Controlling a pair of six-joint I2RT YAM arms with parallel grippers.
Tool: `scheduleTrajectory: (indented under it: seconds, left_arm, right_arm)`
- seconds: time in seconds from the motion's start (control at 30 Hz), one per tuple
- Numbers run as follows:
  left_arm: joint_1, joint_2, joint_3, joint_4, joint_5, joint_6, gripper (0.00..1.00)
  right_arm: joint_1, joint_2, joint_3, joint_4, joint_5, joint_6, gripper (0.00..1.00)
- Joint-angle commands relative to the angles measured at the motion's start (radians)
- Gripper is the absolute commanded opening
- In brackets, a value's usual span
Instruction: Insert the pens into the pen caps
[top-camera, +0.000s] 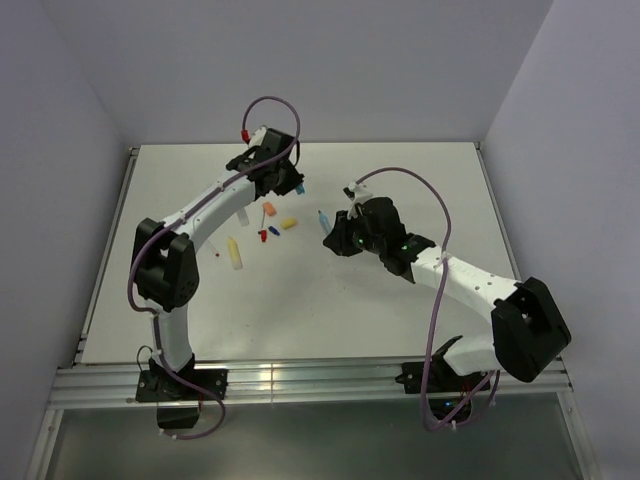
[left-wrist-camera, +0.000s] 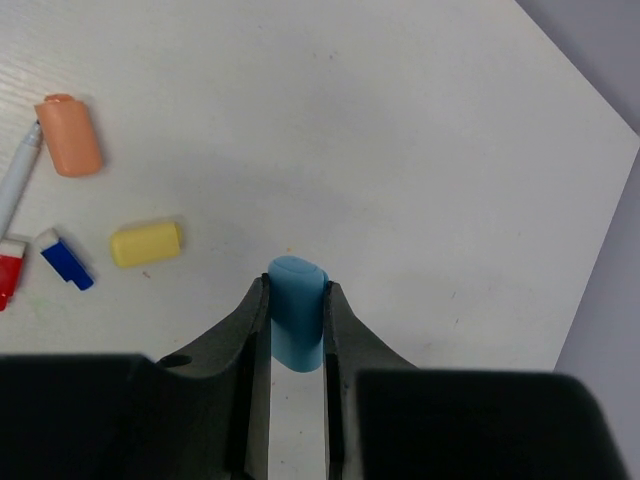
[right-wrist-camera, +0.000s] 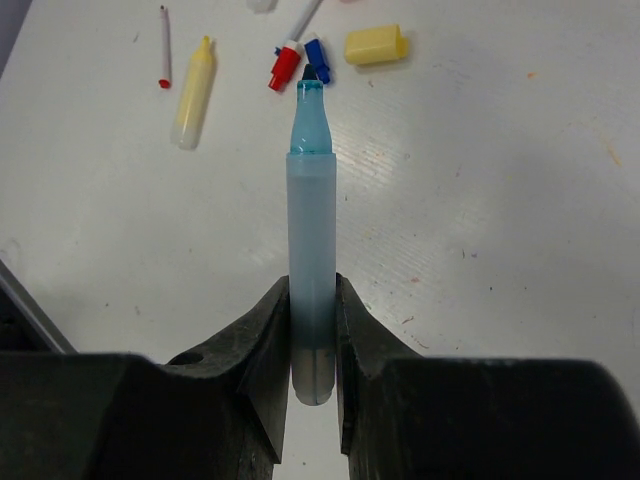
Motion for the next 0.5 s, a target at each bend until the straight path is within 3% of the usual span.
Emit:
scheduleTrajectory:
  seconds: [0.0, 0.47]
  left_arm:
    - [-0.052, -0.073, -0.016, 0.036, 0.018, 0.025, 0.0]
    - [-0.155, -0.106, -0.014, 0.016, -0.045, 0.025, 0.0]
  right_arm:
    - [0.027, 0.012, 0.053, 0.042, 0.069, -0.042, 0.0]
    - [0.047, 0.02, 0.062, 0.021, 0.183, -0.042, 0.0]
